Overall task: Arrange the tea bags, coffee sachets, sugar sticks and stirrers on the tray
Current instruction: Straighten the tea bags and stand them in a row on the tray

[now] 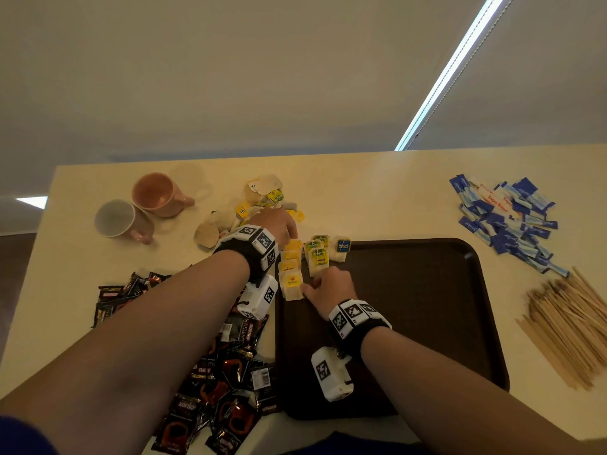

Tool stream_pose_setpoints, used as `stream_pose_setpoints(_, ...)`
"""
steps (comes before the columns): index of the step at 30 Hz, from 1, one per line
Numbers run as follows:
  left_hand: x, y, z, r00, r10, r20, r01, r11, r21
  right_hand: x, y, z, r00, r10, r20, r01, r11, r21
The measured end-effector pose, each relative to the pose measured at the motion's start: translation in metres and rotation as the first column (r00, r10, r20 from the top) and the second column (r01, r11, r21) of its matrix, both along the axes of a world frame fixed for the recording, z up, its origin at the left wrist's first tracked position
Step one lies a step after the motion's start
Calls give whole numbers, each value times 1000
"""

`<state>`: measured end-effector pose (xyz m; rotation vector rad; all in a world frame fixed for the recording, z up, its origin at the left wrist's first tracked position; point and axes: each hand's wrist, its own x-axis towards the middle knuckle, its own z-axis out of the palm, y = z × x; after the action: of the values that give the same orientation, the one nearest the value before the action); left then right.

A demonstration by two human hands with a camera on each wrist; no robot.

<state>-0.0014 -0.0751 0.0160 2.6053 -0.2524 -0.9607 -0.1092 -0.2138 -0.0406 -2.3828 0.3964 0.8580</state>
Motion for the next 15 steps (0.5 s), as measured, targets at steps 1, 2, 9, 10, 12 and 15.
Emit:
stream_pose_setpoints(1, -1, 1, 1, 1000, 11, 2, -11, 1000, -2, 0, 2, 0, 1000, 3, -2, -3, 1000, 7)
stream_pose_setpoints(2, -1, 2, 0, 1000, 21, 9, -21, 1000, -5, 0, 3, 1, 1000, 8, -2, -8, 1000, 11)
stream_pose_setpoints(9, -6, 6, -2, 1000, -22, 10, 21, 999, 42, -3, 12, 2, 999, -27, 19, 24, 990, 136)
stream_pose_setpoints(10, -6, 6, -3, 1000, -26, 11, 26, 999, 46, -2, 12, 2, 998, -53, 25, 49, 989, 139)
stream_pose_setpoints(12, -5, 6, -4, 999, -28, 18, 27, 998, 52, -1, 12, 0, 993, -117, 23, 113, 982, 153)
stream_pose_setpoints(15, -4, 7, -6, 999, -8, 32, 7, 999, 42, 1, 11, 1, 974, -226, 6, 220, 952, 213)
